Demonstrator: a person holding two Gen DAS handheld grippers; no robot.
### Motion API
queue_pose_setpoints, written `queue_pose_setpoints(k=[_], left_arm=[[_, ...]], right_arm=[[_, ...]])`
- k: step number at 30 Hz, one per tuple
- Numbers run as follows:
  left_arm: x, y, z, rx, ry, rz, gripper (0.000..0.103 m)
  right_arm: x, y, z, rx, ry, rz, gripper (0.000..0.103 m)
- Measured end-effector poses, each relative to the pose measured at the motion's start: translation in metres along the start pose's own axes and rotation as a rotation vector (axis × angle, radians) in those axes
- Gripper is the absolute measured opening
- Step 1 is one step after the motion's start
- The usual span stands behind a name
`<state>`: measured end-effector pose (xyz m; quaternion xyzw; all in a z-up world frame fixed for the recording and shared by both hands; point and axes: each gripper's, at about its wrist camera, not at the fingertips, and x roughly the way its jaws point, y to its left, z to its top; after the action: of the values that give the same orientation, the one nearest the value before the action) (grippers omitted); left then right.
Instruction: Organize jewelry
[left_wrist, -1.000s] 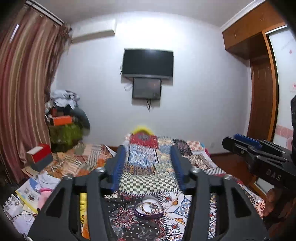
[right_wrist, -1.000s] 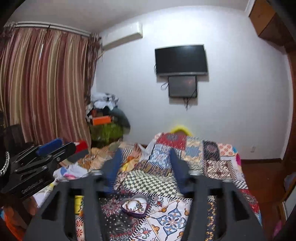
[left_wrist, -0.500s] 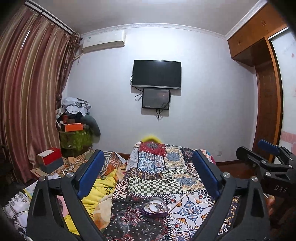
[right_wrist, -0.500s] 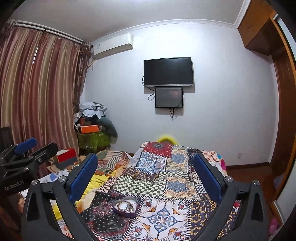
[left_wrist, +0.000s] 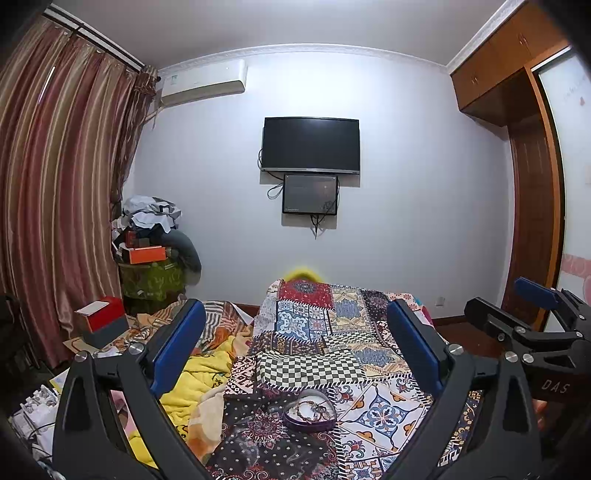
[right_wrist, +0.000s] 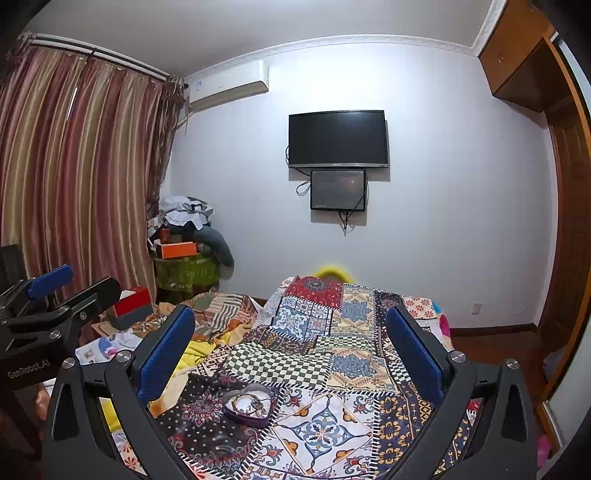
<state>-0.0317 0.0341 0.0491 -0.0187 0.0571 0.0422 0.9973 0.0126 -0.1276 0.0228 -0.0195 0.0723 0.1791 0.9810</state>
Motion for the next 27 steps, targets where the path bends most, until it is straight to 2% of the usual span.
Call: queue_pose_setpoints(k=[27], left_arm=[[0.015,-0.005,-0.007,-0.002,0.04,0.007,0.103]], right_arm=[[-0.001,-0.006,0.002,0.004,0.03,-0.021,0.103]])
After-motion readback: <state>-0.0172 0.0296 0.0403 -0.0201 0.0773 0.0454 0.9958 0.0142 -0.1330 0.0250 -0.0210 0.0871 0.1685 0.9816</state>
